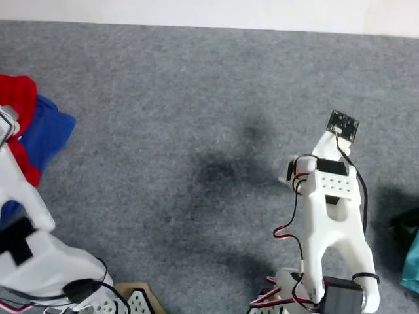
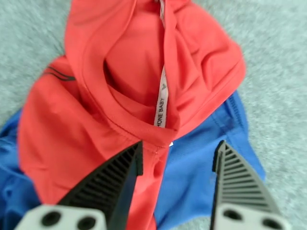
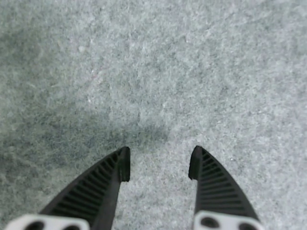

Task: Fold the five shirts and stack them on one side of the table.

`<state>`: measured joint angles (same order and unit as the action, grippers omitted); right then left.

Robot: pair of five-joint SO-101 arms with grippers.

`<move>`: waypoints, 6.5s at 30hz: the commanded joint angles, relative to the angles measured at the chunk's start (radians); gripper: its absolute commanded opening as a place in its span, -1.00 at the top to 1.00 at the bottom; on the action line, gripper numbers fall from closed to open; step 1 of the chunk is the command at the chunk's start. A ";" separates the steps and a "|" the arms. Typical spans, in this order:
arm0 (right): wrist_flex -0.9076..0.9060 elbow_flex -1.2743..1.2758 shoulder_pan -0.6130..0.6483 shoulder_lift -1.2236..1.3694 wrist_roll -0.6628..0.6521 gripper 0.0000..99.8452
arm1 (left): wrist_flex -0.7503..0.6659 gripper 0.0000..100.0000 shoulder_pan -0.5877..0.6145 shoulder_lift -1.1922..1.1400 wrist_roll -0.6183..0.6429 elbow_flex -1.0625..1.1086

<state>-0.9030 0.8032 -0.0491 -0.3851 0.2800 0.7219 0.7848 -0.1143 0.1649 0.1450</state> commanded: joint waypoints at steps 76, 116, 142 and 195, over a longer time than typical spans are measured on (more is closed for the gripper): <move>0.205 0.136 0.001 -0.030 0.011 0.60 | -0.083 0.94 -0.619 0.647 -0.006 0.412; 0.280 0.189 0.015 -0.030 0.008 0.60 | -0.150 0.53 -0.335 0.657 -0.078 0.912; 0.280 0.189 0.024 -0.031 0.002 0.60 | -0.618 0.53 -0.608 0.329 0.005 0.717; 0.280 0.189 0.027 -0.038 0.002 0.60 | -0.063 0.55 -0.579 0.174 0.199 0.371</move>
<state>-0.6375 0.9996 -0.0307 -0.3867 0.2800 0.6805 0.2570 0.1250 0.3583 0.6206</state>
